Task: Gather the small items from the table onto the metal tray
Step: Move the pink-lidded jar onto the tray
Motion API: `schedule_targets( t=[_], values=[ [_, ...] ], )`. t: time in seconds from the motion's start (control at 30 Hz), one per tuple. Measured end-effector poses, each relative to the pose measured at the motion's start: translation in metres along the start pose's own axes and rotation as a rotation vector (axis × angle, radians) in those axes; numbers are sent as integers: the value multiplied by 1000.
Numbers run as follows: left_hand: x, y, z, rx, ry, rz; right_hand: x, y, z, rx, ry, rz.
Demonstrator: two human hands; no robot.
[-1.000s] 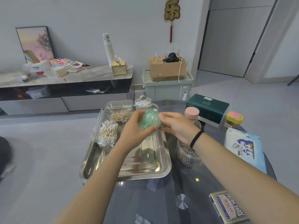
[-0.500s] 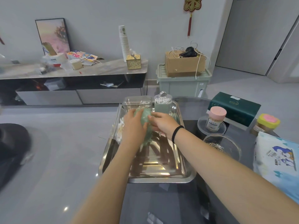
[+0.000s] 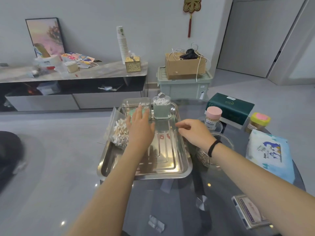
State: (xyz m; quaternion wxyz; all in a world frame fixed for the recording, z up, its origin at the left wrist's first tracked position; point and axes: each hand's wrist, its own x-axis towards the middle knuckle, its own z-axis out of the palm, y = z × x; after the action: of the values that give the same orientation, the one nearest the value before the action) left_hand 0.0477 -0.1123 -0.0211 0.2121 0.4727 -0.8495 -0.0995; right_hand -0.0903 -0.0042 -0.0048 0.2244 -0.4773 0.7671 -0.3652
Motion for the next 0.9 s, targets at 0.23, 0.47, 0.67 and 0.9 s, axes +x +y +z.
schedule_targets(
  t=[0.23, 0.47, 0.67, 0.9],
  values=[
    [-21, 50, 14, -88, -160, 125, -40, 25, -35, 13, 81, -88],
    [-37, 94, 31, -230, -294, 192, -42, 64, -73, -433, 152, 90],
    [-33, 112, 46, -371, -434, 138, -33, 74, -73, -184, 114, 148],
    [3, 118, 49, -385, -361, 60, -14, 81, -71, -89, 162, 155]
  ],
)
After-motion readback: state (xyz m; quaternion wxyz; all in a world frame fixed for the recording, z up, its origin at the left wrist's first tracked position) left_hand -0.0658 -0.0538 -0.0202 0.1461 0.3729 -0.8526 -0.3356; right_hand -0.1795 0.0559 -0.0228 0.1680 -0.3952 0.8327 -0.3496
